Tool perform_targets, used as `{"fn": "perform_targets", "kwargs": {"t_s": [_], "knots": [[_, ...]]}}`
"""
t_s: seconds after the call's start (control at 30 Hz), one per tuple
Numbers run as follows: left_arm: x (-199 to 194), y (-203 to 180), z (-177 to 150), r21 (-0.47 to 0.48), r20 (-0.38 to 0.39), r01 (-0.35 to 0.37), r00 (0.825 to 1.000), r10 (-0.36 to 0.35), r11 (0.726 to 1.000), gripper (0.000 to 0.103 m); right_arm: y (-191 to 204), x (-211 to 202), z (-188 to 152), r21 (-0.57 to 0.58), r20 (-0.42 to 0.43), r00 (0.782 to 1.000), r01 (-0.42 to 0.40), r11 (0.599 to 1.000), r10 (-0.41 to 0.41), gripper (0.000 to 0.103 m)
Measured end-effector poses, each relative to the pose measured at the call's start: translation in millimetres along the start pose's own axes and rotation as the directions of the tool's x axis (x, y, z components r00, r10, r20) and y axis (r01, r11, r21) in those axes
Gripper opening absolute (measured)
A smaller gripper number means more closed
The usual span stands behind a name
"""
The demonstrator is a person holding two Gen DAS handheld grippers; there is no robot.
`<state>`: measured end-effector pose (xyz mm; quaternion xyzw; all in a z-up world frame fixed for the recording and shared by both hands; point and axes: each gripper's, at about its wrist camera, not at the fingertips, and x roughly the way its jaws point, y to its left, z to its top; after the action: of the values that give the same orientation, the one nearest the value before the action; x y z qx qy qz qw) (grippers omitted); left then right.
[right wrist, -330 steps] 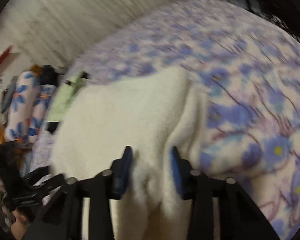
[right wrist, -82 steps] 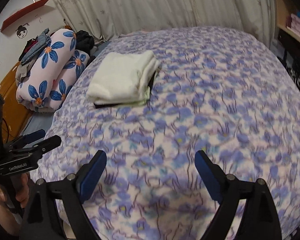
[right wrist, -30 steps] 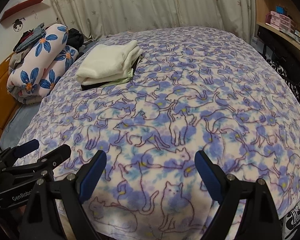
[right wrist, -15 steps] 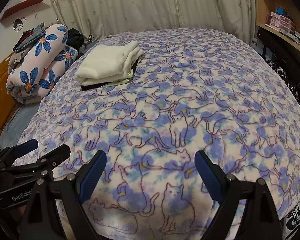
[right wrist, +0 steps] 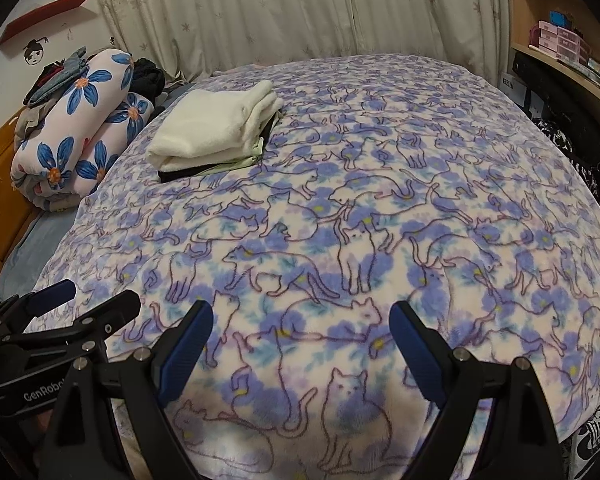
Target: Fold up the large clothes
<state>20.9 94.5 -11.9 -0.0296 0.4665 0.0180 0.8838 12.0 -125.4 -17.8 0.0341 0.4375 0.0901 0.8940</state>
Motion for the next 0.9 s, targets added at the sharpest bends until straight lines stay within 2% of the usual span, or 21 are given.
{"fn": "perform_targets", "kwargs": {"t_s": [0.9], "knots": [[3.6, 0.5, 1.1, 0.003, -0.005, -0.002, 1.0, 0.002, 1.0, 0.094, -2.5, 2.7, 0.5, 0.003, -0.002, 1.0, -0.002, 1.0, 0.002, 0.09]]}}
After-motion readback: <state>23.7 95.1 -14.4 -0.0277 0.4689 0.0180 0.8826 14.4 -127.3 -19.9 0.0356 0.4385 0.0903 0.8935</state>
